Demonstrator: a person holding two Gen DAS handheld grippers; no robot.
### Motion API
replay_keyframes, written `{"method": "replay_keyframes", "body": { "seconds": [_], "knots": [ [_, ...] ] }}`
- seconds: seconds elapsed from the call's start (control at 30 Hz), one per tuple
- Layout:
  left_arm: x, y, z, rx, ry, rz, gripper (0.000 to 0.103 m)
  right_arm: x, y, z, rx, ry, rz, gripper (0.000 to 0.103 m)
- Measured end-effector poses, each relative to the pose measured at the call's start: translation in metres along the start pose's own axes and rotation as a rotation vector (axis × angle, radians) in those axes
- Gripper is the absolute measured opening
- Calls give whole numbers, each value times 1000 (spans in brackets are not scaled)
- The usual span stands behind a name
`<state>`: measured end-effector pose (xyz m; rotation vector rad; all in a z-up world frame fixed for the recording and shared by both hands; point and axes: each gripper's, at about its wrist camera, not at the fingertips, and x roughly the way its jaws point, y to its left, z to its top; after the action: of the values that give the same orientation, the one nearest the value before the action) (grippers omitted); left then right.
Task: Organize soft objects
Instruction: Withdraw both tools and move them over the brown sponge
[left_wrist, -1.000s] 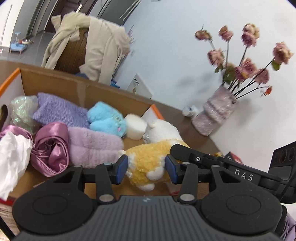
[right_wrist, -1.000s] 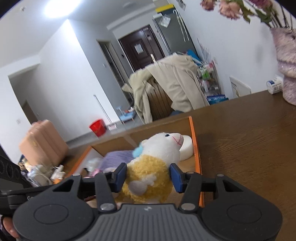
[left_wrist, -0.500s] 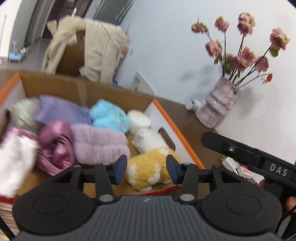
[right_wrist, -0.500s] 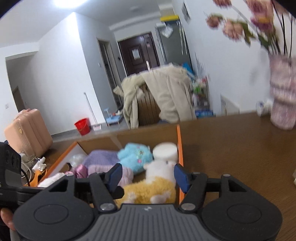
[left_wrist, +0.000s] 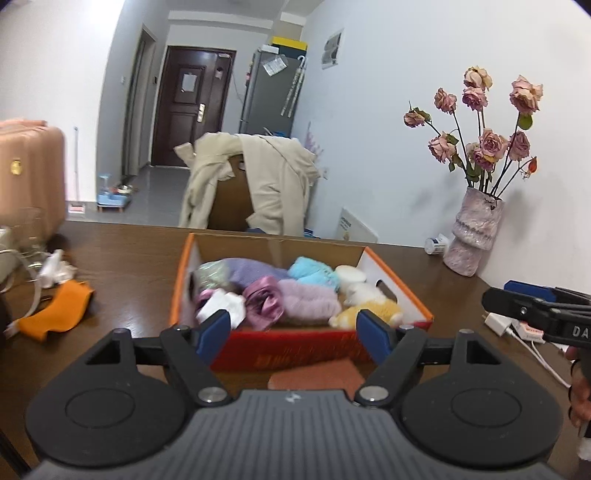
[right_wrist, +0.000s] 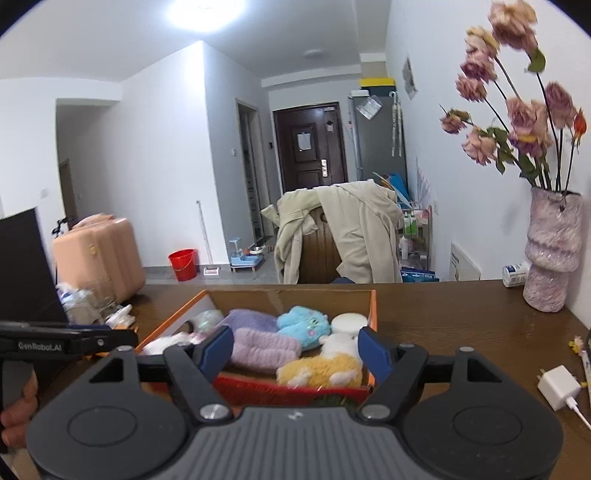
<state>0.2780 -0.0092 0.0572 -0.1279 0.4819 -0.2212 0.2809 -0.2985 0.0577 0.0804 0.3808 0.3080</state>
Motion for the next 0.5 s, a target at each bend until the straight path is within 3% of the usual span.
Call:
{"method": "replay_keyframes", "body": {
  "seconds": [0.27, 0.5],
  "knots": [
    [-71, -3, -45, 18, -56, 62, 84, -60, 37, -43, -61, 2, 32, 81],
    [-102, -8, -86, 26, -50, 85, 88, -92, 49, -85, -19, 44, 32, 82]
  ]
}}
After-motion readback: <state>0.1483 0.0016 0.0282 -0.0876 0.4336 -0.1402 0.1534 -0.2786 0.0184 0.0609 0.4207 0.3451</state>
